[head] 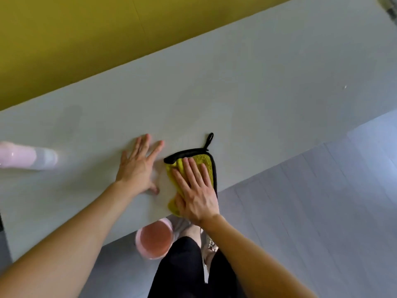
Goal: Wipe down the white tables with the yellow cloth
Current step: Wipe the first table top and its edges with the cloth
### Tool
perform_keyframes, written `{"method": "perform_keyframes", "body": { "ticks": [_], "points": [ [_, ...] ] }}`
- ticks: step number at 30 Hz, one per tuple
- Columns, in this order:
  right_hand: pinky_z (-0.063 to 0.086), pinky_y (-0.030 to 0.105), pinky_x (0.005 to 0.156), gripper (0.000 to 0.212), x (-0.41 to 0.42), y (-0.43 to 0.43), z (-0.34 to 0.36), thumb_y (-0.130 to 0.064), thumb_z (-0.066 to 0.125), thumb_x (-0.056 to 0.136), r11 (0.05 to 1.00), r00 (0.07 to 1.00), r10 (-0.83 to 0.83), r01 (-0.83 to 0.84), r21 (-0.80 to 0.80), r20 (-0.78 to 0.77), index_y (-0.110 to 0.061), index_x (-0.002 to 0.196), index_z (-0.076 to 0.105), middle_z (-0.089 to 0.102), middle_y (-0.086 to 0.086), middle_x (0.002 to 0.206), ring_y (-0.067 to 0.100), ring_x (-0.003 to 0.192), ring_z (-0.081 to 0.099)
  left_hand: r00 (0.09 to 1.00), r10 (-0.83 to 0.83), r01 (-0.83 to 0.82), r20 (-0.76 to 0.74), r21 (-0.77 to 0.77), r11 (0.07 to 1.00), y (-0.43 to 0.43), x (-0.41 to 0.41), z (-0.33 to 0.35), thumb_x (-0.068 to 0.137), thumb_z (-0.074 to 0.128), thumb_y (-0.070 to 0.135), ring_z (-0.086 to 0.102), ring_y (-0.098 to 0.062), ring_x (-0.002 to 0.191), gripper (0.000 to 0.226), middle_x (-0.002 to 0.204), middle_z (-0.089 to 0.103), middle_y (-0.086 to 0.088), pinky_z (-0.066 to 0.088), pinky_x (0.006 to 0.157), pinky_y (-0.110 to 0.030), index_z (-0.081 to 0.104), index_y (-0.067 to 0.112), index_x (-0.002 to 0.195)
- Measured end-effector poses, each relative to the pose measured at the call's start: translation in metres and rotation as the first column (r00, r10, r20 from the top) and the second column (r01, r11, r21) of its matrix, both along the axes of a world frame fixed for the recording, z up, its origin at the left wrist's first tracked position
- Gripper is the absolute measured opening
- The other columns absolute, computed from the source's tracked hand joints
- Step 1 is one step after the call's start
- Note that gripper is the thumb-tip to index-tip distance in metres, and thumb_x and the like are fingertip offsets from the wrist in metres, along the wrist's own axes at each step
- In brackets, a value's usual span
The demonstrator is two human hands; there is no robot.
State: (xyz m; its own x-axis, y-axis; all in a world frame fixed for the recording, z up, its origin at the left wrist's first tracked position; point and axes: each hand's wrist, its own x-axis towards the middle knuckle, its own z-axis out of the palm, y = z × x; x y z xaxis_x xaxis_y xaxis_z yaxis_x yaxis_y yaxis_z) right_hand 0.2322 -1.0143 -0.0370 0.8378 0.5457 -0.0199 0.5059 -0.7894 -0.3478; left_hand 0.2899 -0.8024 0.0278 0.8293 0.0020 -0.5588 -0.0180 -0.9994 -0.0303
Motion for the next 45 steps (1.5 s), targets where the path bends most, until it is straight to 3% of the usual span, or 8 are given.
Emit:
{"method": "perform_keyframes", "body": {
  "ticks": [4, 11, 19, 24, 28, 36, 42, 45],
  "points": [
    [0.019, 0.06, 0.133, 0.077, 0.048, -0.072, -0.005, -0.042, 0.062, 0.097, 0.998, 0.996, 0.061, -0.06, -0.014, 0.072, -0.018, 0.168, 0.04, 0.022, 0.012, 0.179, 0.032, 0.168, 0.014, 1.0, -0.001, 0.001, 0.021, 0.022, 1.0, 0.001, 0.0, -0.002, 0.05, 0.1, 0.066, -0.016, -0.029, 0.168, 0.172, 0.178, -0.029, -0.003, 0.025, 0.13, -0.062, -0.024, 0.043, 0.166],
    [0.01, 0.061, 0.134, 0.084, 0.083, -0.103, -0.001, -0.046, 0.057, 0.092, 0.854, 0.857, -0.511, 0.514, -0.075, 0.062, -0.01, 0.166, 0.036, 0.009, 0.018, 0.181, 0.036, 0.169, 0.002, 0.999, -0.002, 0.001, 0.053, 0.026, 1.0, 0.005, 0.0, -0.008, 0.048, 0.1, 0.069, -0.013, -0.026, 0.168, 0.172, 0.179, -0.025, -0.001, 0.025, 0.132, -0.056, -0.022, 0.044, 0.167],
    [0.012, 0.06, 0.134, 0.084, -0.004, -0.005, -0.005, -0.049, 0.053, 0.098, 0.999, 1.0, 0.004, -0.004, -0.052, 0.001, -0.021, 0.172, 0.028, 0.008, 0.014, 0.181, 0.033, 0.169, 0.002, 0.998, 0.007, -0.006, 0.067, -0.008, 1.0, 0.005, 0.0, 0.001, 0.047, 0.099, 0.073, -0.01, -0.021, 0.169, 0.168, 0.18, -0.022, 0.003, 0.026, 0.131, -0.053, -0.014, 0.049, 0.169],
    [0.012, 0.06, 0.134, 0.081, 0.072, -0.135, 0.0, -0.059, 0.038, 0.102, 0.933, 0.951, -0.305, 0.31, -0.182, 0.055, -0.028, 0.174, 0.019, 0.004, 0.007, 0.183, 0.027, 0.169, -0.002, 0.998, -0.012, 0.011, 0.064, 0.012, 1.0, 0.005, -0.002, -0.002, 0.048, 0.097, 0.073, -0.012, -0.024, 0.168, 0.169, 0.18, -0.023, 0.0, 0.026, 0.131, -0.057, -0.019, 0.046, 0.168],
    [0.007, 0.061, 0.135, 0.085, 0.053, -0.084, 0.001, -0.054, 0.045, 0.096, 0.826, 0.837, -0.542, 0.547, -0.139, 0.075, -0.026, 0.173, 0.024, 0.002, 0.009, 0.183, 0.029, 0.169, -0.005, 0.998, -0.021, 0.02, 0.063, 0.008, 1.0, 0.006, -0.002, -0.002, 0.051, 0.098, 0.07, -0.011, -0.025, 0.169, 0.167, 0.18, -0.022, -0.001, 0.028, 0.129, -0.06, -0.016, 0.043, 0.17],
    [0.006, 0.059, 0.136, 0.078, 0.021, -0.038, -0.006, -0.05, 0.051, 0.104, 0.983, 0.99, 0.134, -0.129, -0.127, 0.031, -0.027, 0.173, 0.022, 0.006, 0.008, 0.183, 0.03, 0.169, 0.001, 0.999, -0.027, 0.027, 0.022, -0.001, 1.0, 0.001, 0.0, 0.006, 0.051, 0.1, 0.068, -0.011, -0.031, 0.168, 0.168, 0.18, -0.021, -0.007, 0.029, 0.126, -0.068, -0.015, 0.037, 0.171],
    [0.008, 0.06, 0.134, 0.082, 0.115, -0.173, 0.004, -0.054, 0.038, 0.096, 0.761, 0.783, -0.621, 0.615, -0.208, 0.044, -0.031, 0.173, 0.021, 0.003, 0.005, 0.183, 0.026, 0.169, -0.001, 0.999, -0.04, 0.04, -0.002, 0.036, 0.999, -0.001, 0.002, 0.012, 0.059, 0.096, 0.067, -0.008, -0.033, 0.168, 0.159, 0.18, -0.017, -0.011, 0.029, 0.126, -0.067, -0.013, 0.034, 0.171],
    [0.006, 0.064, 0.133, 0.086, 0.097, -0.115, -0.001, -0.052, 0.044, 0.091, 0.682, 0.695, -0.716, 0.717, -0.141, 0.067, -0.027, 0.172, 0.028, 0.007, 0.012, 0.182, 0.032, 0.169, 0.001, 1.0, 0.007, -0.007, 0.015, 0.029, 1.0, -0.009, 0.019, 0.018, 0.069, 0.094, 0.057, 0.02, -0.031, 0.164, 0.125, 0.174, 0.021, -0.011, 0.032, 0.122, -0.071, 0.022, 0.034, 0.168]
  ]
}}
